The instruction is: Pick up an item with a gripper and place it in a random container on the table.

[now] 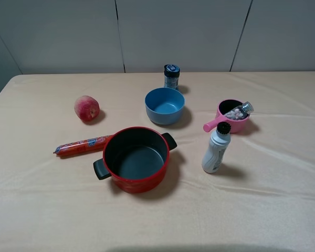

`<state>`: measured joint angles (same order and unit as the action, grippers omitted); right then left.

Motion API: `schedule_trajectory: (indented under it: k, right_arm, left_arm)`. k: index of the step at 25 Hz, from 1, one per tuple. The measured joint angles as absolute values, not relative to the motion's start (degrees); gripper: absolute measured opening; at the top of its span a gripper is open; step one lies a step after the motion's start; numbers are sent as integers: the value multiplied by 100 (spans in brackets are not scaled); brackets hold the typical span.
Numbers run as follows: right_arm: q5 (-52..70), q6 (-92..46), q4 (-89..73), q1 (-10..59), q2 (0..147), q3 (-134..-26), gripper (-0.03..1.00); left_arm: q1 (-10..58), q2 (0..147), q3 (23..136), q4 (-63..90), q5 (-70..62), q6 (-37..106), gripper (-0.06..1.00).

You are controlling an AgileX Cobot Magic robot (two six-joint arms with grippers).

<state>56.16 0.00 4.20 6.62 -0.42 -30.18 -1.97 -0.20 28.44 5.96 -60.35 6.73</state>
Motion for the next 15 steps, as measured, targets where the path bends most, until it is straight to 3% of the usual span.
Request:
schedule_trajectory:
  k: [15]
  right_arm:
    - [5830, 0, 401, 662, -42, -2844, 69]
  left_arm:
    - [-197, -20, 2844, 596, -6035, 673, 99]
